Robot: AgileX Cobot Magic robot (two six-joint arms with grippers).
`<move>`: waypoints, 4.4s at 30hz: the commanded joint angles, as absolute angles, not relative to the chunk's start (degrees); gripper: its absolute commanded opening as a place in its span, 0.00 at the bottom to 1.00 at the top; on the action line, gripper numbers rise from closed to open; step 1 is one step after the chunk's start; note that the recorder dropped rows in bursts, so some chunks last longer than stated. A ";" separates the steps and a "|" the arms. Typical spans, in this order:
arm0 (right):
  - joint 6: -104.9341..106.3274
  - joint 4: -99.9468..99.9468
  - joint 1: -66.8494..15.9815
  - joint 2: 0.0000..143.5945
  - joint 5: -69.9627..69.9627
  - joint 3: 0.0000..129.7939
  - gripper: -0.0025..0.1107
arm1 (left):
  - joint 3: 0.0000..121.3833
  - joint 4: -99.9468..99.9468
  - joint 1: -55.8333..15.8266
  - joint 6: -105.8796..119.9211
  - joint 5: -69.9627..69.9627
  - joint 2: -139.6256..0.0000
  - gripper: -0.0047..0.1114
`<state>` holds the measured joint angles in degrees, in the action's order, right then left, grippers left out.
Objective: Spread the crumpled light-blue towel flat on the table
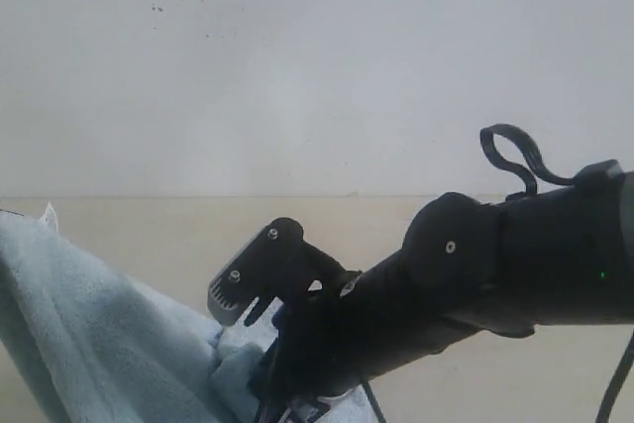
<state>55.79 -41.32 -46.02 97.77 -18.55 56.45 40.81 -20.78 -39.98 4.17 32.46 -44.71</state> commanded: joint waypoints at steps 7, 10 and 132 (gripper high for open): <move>47.90 -36.89 -22.04 84.99 -32.97 56.66 0.03 | 40.57 -20.39 -39.74 3.46 34.99 -44.37 0.08; 45.14 -32.45 -12.92 84.17 -42.36 56.66 0.03 | 40.57 -20.39 -39.74 3.46 35.83 -44.37 0.08; 4.90 0.88 -5.01 68.74 -52.89 33.47 0.51 | 40.57 -17.81 -39.74 2.24 43.68 -44.37 0.08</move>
<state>5.27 2.10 -6.39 67.94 -53.58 33.83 40.81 -17.75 -39.98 2.43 43.37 -44.71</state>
